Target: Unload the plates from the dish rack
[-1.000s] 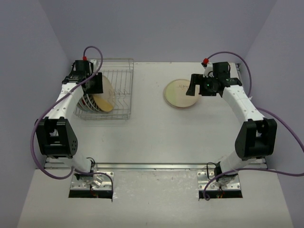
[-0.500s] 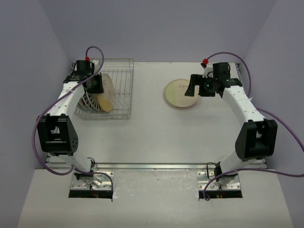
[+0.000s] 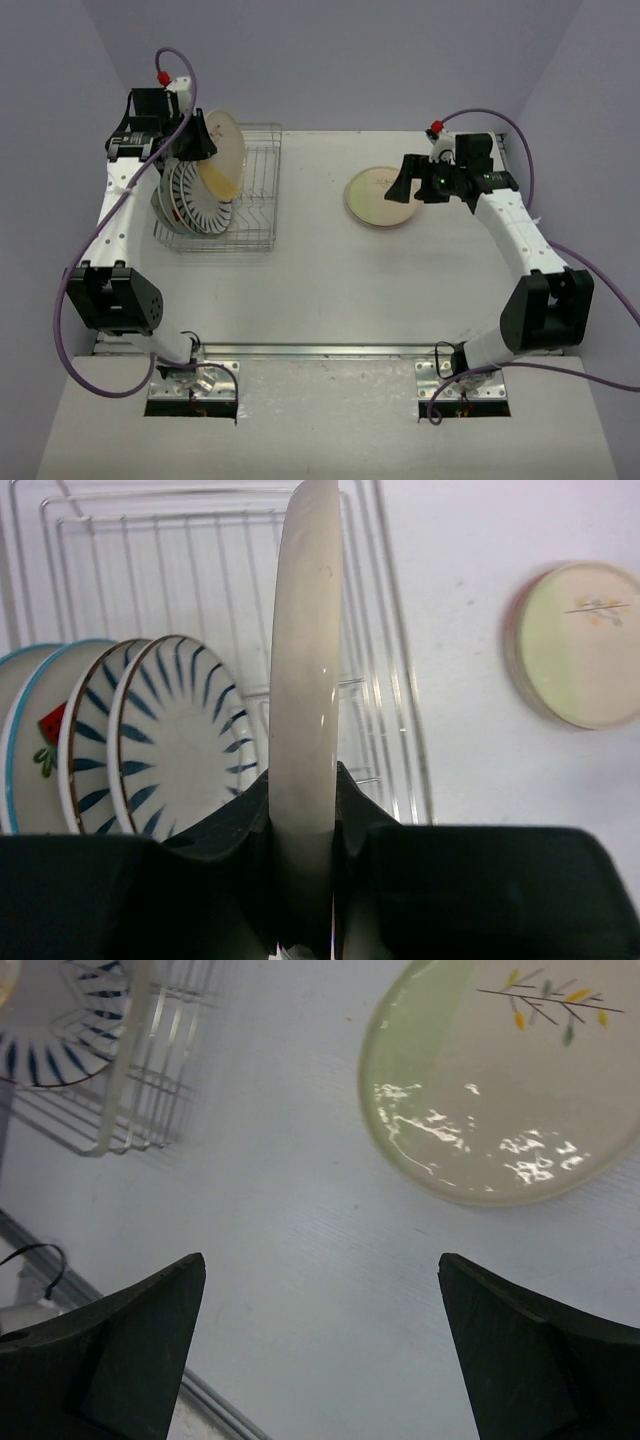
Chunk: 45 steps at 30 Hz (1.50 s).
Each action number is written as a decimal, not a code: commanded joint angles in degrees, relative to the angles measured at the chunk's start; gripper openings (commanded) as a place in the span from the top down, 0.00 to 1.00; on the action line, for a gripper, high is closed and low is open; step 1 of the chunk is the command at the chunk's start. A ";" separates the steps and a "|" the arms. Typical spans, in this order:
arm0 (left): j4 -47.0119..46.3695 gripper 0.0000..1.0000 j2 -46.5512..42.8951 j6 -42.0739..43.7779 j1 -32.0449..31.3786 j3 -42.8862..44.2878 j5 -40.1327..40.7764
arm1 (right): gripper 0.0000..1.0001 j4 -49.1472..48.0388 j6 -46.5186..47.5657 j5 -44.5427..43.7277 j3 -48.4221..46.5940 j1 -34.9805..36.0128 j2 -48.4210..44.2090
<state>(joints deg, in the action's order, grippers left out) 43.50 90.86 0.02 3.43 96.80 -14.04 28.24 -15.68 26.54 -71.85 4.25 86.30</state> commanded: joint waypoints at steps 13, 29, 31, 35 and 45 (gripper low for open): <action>-26.72 1.00 -13.87 -24.96 -1.39 -16.09 -54.78 | 0.04 -35.32 -18.87 30.14 9.92 5.08 -6.37; -27.28 1.00 -14.53 -22.52 -9.23 -23.45 -55.30 | 0.32 -39.94 -21.20 30.92 6.89 20.36 4.49; -26.11 1.00 -14.33 -21.46 -9.23 -23.45 -54.73 | 0.76 -42.15 -23.08 31.91 7.99 20.36 4.17; -23.56 0.83 -14.18 -18.58 -9.23 -22.72 -51.19 | 1.00 -42.52 -24.09 32.77 9.75 19.75 2.48; -13.61 0.00 -15.62 -9.77 -8.18 -16.03 -22.30 | 1.00 -38.73 -28.34 34.62 13.62 0.94 2.25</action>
<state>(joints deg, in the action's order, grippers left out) 27.68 78.29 -13.83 -5.30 76.77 -50.70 -9.36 -41.44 61.25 -57.60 15.65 89.42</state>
